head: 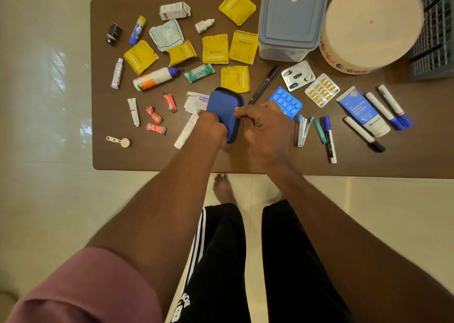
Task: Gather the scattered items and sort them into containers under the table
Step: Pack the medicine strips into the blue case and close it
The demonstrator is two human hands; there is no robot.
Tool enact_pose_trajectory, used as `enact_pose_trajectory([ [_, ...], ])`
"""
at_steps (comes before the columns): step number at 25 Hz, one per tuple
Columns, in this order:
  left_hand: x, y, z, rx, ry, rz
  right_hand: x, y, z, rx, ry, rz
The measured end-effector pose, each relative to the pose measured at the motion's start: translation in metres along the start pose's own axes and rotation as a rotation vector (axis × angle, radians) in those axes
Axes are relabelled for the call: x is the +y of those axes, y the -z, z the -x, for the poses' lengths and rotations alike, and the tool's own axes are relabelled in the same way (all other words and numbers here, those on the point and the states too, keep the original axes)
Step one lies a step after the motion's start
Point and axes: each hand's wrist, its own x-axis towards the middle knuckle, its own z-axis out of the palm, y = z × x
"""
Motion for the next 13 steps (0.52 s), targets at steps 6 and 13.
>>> enact_pose_trajectory([
  [6,0.021,0.016,0.019,0.084,-0.29,-0.906,0.006,-0.003,0.021,-0.171,0.043,-0.001],
  [13,0.033,0.015,0.031,0.041,-0.291,-1.213,0.018,0.004,0.01,-0.178,0.17,0.101],
])
